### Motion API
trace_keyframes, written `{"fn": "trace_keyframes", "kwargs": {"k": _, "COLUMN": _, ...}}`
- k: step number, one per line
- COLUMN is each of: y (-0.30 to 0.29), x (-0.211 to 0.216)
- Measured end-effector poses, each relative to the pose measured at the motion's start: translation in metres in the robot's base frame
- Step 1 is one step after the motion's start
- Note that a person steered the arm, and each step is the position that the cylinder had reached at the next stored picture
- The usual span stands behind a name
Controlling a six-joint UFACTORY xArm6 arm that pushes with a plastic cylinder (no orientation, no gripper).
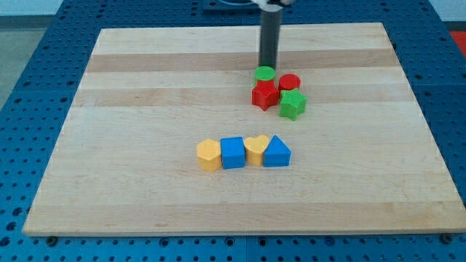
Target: Slide the green circle right a bit
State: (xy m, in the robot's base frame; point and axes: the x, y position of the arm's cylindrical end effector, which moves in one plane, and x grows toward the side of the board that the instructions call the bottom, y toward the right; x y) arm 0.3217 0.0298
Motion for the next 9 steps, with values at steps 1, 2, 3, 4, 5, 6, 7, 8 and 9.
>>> {"fn": "trace_keyframes", "kwargs": {"k": 1, "y": -0.019, "x": 0.0}}
{"fn": "trace_keyframes", "kwargs": {"k": 2, "y": -0.021, "x": 0.004}}
{"fn": "trace_keyframes", "kwargs": {"k": 3, "y": -0.039, "x": 0.013}}
{"fn": "trace_keyframes", "kwargs": {"k": 4, "y": -0.046, "x": 0.005}}
{"fn": "trace_keyframes", "kwargs": {"k": 5, "y": -0.055, "x": 0.032}}
{"fn": "trace_keyframes", "kwargs": {"k": 6, "y": -0.062, "x": 0.047}}
{"fn": "trace_keyframes", "kwargs": {"k": 7, "y": -0.042, "x": 0.047}}
{"fn": "trace_keyframes", "kwargs": {"k": 8, "y": -0.032, "x": 0.046}}
{"fn": "trace_keyframes", "kwargs": {"k": 9, "y": -0.023, "x": 0.04}}
